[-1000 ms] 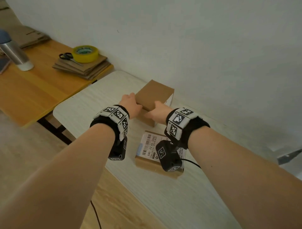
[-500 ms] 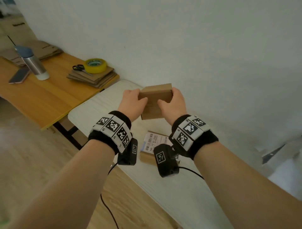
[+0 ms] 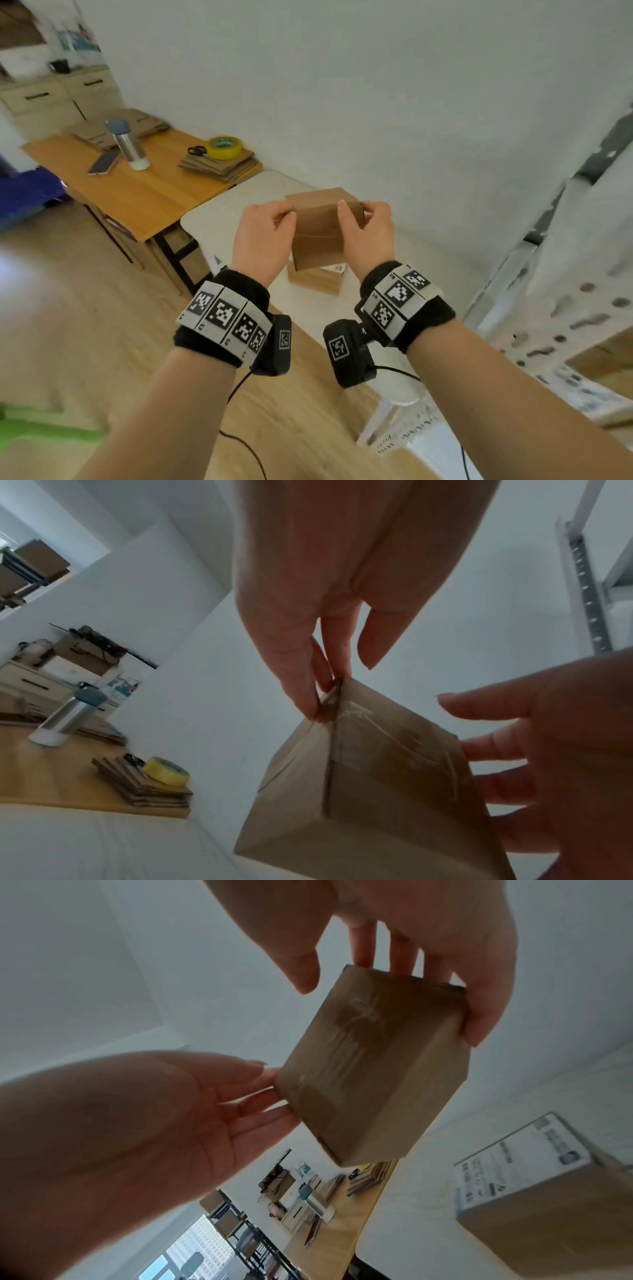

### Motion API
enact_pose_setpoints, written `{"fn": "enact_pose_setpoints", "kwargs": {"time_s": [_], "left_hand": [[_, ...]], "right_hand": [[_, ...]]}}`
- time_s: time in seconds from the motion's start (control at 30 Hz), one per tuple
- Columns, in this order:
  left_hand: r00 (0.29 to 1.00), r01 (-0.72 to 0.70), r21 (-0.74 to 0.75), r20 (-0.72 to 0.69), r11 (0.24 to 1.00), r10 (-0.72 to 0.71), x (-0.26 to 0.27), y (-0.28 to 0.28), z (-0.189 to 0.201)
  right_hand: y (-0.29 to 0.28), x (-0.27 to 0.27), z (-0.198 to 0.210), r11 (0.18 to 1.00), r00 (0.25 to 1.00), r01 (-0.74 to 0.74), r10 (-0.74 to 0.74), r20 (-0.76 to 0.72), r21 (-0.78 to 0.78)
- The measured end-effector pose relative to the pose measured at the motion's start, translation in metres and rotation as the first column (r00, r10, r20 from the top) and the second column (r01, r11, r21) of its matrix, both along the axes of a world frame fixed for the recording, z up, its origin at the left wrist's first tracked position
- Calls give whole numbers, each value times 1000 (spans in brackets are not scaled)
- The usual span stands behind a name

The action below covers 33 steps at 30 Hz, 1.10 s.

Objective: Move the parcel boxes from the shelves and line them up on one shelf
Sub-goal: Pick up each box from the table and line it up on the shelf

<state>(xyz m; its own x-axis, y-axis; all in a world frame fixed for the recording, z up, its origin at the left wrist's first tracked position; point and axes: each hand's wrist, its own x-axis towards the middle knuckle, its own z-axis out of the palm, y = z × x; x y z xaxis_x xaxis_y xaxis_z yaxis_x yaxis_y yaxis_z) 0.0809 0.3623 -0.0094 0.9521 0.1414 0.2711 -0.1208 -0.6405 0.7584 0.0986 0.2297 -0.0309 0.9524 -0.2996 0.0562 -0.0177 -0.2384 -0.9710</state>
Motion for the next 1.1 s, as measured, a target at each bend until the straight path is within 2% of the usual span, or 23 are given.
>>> {"fn": "enact_pose_setpoints", "kwargs": {"time_s": [0.17, 0.3, 0.47, 0.7, 0.77, 0.93, 1.0, 1.1], "left_hand": [[996, -89, 9, 23, 996, 88, -112, -26, 20], [989, -139, -6, 51, 990, 139, -206, -51, 18], [982, -187, 23, -8, 982, 187, -295, -87, 13], [983, -12, -140, -183, 990, -14, -352, -126, 4], [970, 67, -182, -218, 981, -107, -357, -138, 4], [923, 271, -141, -244, 952, -298, -358, -172, 5], [927, 295, -140, -196, 945, -318, -358, -185, 5], [914, 400, 20, -79, 916, -397, -363, -209, 12]], "right_hand": [[-23, -87, 9, 996, 998, -60, 58, -38, -66], [-51, -175, 10, 998, 999, -52, 52, -10, -19], [-92, -271, 17, 998, 994, -54, 56, -92, 23], [-174, -346, 32, 982, 970, -176, 184, -158, 69], [-197, -360, 39, 979, 965, -202, 202, -170, 21], [-245, -399, 54, 952, 967, -237, 212, -139, -193], [-261, -418, 55, 911, 972, -230, 197, -129, -342], [-286, -452, 54, 814, 986, -167, 121, -118, -557]]}}
